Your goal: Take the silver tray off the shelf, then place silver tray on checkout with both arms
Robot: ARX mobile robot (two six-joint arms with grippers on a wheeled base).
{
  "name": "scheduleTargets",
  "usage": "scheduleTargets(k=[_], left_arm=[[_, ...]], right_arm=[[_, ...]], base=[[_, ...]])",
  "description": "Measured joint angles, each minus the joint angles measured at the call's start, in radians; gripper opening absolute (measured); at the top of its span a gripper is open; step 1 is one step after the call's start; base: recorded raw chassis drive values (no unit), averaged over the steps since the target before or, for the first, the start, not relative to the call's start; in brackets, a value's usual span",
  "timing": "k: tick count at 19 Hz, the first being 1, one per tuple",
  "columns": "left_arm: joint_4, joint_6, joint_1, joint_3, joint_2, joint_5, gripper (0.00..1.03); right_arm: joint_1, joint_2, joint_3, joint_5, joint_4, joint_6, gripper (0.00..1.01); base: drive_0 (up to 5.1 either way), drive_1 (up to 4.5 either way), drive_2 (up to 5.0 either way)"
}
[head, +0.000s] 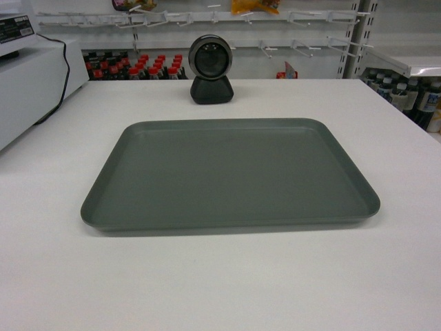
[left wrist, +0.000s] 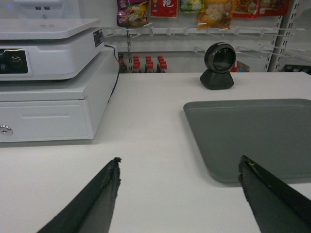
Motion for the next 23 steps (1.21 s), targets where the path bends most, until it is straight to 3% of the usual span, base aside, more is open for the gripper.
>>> scheduleTargets(k=[3, 4, 11, 23], left_arm=[[0.000, 0.000, 0.000, 0.000, 0.000, 0.000, 0.96], [0.000, 0.001, 0.000, 0.000, 0.000, 0.000, 1.00], [0.000, 0.001, 0.000, 0.000, 0.000, 0.000, 0.98], [0.001, 0.001, 0.000, 0.000, 0.000, 0.001, 0.98]], right_arm=[[0.000, 0.000, 0.000, 0.000, 0.000, 0.001, 1.00], [0.000, 0.000, 0.000, 0.000, 0.000, 0.001, 0.99], [0.000, 0.000, 0.000, 0.000, 0.000, 0.000, 0.98], [0.000, 0.000, 0.000, 0.000, 0.000, 0.000, 0.98]], base=[[0.0, 0.00, 0.0], [0.0, 0.00, 0.0], [0.0, -0.30, 0.3], [0.0, -4.13, 4.1]])
